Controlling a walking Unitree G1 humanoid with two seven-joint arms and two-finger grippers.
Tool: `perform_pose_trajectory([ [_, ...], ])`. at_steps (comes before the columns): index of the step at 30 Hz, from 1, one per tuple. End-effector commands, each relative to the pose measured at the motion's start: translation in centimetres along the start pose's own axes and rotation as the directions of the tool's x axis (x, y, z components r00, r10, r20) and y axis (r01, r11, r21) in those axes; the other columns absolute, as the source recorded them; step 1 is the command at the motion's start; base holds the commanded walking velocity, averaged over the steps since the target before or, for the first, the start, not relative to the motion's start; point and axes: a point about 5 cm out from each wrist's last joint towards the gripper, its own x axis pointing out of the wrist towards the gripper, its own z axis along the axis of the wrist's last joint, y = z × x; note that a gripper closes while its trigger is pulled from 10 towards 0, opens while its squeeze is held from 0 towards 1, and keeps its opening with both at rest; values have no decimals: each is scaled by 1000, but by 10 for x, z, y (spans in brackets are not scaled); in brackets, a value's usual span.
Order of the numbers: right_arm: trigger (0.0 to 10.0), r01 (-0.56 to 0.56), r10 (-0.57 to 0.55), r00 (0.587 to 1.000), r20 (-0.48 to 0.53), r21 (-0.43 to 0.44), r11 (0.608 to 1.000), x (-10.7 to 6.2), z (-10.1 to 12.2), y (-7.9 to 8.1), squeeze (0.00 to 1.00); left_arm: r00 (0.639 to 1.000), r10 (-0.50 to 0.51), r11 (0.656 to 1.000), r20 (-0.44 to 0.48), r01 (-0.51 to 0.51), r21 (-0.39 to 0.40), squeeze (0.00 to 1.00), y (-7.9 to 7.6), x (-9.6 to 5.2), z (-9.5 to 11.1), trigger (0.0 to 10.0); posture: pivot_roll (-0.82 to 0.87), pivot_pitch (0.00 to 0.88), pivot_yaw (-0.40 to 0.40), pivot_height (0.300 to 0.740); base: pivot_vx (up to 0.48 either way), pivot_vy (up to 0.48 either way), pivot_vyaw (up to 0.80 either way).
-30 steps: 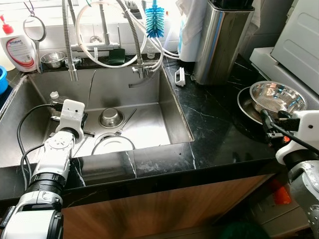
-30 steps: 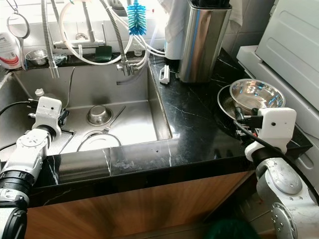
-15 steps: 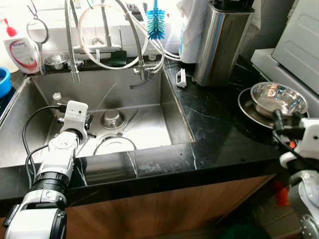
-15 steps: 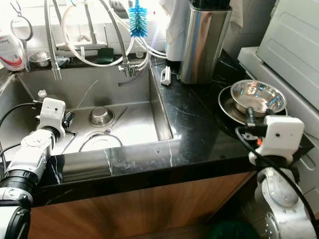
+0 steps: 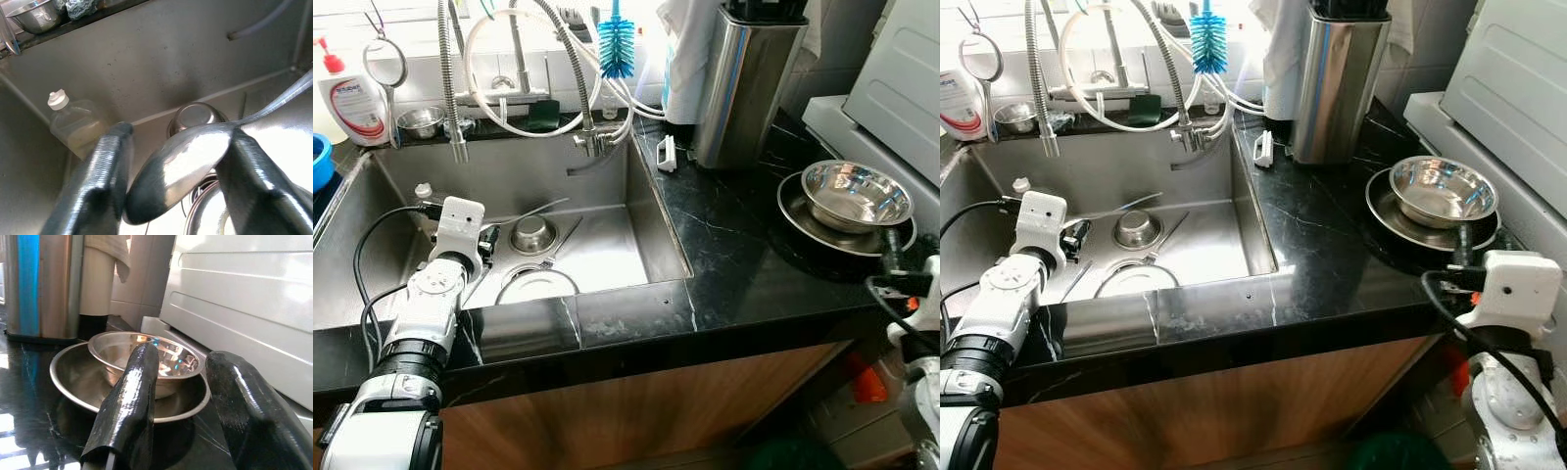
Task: Kitchen organization
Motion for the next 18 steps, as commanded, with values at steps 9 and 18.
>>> perform_pose_trajectory([
  [9,10000,18,-18,1000,1,32,999,4,1,-4,0,1000,5,1000,-1,-5,8,1000,0,0,-1,10000,18,41,16,740,0,0,0],
  [18,10000,38,-38,999,0,45,998,7,3,-10,0,1000,4,1000,-1,-4,1,0,-1,0,-2,10000,14,42,14,740,0,0,0],
])
